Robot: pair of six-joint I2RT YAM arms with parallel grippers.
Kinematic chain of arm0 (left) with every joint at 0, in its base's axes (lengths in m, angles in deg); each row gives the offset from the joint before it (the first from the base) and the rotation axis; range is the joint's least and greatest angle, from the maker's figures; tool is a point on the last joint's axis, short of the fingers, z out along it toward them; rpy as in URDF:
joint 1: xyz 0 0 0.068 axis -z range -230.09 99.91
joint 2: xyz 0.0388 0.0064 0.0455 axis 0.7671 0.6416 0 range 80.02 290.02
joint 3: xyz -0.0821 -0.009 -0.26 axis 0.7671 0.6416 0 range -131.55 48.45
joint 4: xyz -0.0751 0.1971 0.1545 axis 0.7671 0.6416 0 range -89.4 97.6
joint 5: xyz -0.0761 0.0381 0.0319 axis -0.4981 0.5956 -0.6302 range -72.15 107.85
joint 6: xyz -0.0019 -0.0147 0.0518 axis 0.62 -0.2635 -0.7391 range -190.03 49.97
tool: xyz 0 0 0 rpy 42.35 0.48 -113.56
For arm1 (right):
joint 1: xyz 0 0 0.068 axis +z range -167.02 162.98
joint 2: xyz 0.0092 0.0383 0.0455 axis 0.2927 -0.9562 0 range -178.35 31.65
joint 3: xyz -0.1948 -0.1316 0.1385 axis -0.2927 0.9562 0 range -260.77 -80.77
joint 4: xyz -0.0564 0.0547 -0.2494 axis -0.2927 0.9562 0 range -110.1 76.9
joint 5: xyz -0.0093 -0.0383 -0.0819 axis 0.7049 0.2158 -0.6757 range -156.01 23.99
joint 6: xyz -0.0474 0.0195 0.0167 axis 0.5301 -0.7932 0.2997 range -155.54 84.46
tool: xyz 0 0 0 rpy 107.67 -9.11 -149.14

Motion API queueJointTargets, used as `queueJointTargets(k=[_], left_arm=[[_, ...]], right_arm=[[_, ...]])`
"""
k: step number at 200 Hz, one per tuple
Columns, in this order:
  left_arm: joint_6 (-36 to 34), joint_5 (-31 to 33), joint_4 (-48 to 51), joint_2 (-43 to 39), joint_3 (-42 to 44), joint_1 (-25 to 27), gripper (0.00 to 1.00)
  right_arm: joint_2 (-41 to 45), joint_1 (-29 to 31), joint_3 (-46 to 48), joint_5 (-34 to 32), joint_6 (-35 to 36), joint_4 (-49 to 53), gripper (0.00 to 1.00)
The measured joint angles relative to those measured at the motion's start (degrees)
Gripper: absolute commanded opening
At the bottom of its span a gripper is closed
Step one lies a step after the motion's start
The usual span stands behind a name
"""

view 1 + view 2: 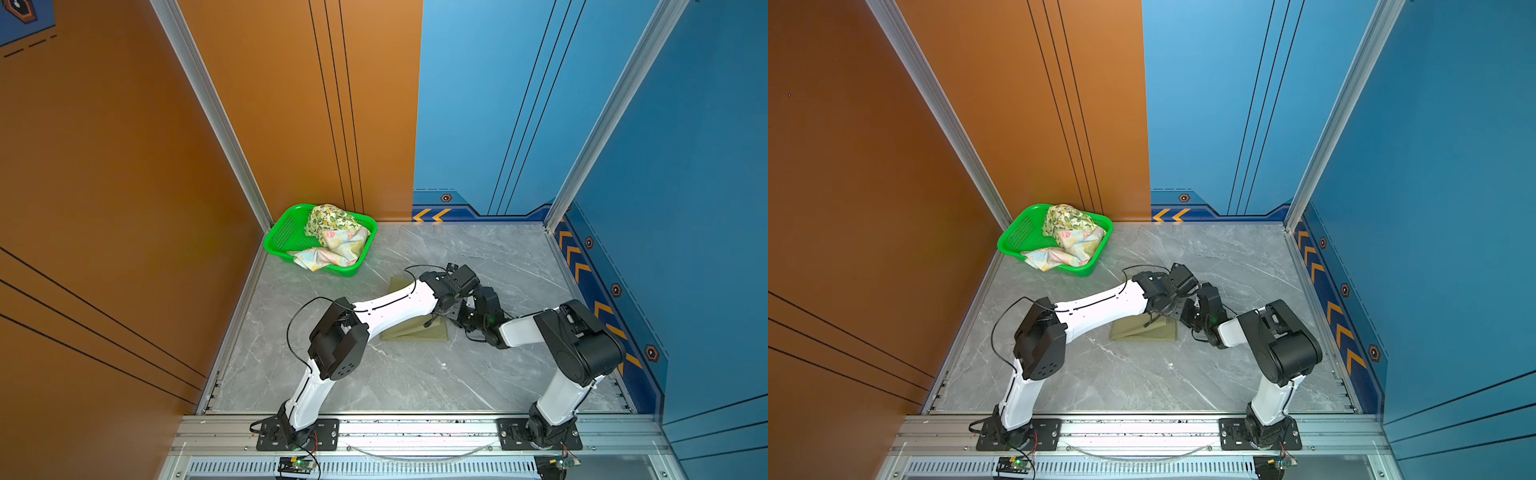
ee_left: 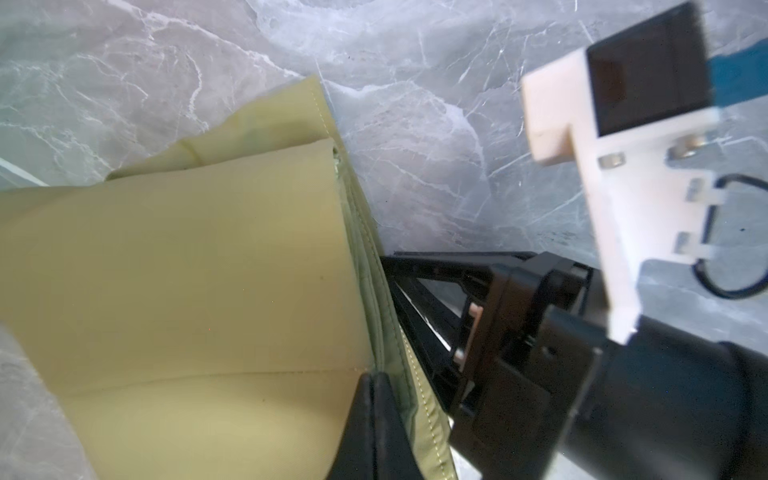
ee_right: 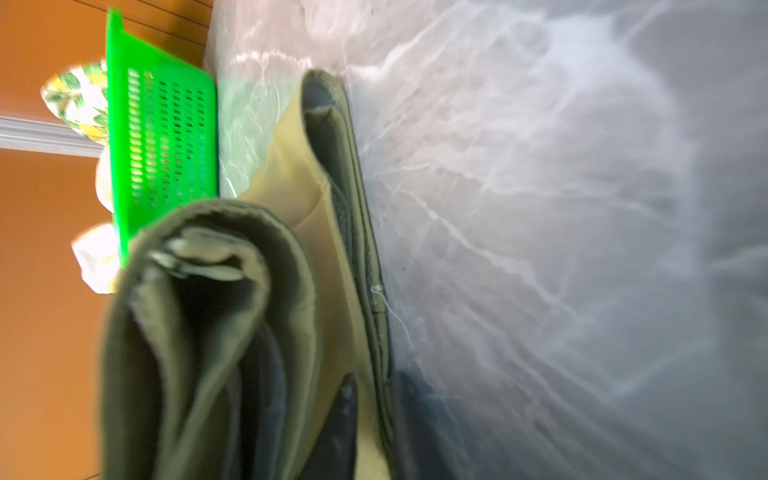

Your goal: Fold and stack the skirts

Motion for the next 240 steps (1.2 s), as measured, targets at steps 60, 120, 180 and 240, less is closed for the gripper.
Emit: queueJointTargets(k=[60, 120, 180, 240], left_arm=[[1.62, -2.05, -2.49, 0.50, 0.24, -0.37, 0.00], [3.96, -5.60, -8.28, 2.43, 3.80, -0.96, 0.00], [6.88, -11.43, -17.29, 2.69, 8.20, -2.40, 0.40], [7.56, -17.49, -23.87, -2.86, 14.51, -6.34, 0.58]], right_arm=[[2.12, -4.33, 2.47, 2.56, -1.05, -1.27, 0.38], [3.93, -7.41, 4.81, 4.83, -1.16, -2.01, 0.46], [4.37, -8.72, 5.42, 6.71, 0.15, -2.25, 0.49], [5.38, -9.03, 5.84, 6.67, 2.84, -1.53, 0.53]])
